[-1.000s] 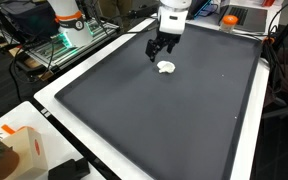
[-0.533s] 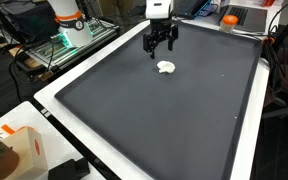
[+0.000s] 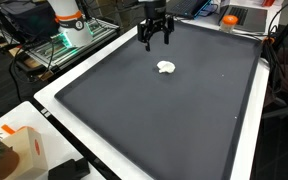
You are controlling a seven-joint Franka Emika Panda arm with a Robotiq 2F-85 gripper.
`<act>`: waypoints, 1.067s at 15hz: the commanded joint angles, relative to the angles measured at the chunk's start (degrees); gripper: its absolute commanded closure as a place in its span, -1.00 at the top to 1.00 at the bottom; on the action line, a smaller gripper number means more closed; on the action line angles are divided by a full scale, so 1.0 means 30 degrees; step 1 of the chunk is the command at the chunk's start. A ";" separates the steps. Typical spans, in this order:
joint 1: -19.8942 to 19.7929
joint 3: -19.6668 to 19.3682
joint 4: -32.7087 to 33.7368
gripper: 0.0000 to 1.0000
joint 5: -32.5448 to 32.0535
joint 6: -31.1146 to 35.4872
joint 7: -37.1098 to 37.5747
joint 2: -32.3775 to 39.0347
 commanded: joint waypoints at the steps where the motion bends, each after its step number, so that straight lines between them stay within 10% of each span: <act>1: -0.0409 0.0312 -0.0458 1.00 -0.0754 0.1714 0.0384 0.0043; 16: 0.0245 -0.2186 -0.4301 1.00 -0.2331 1.1455 0.0166 0.0055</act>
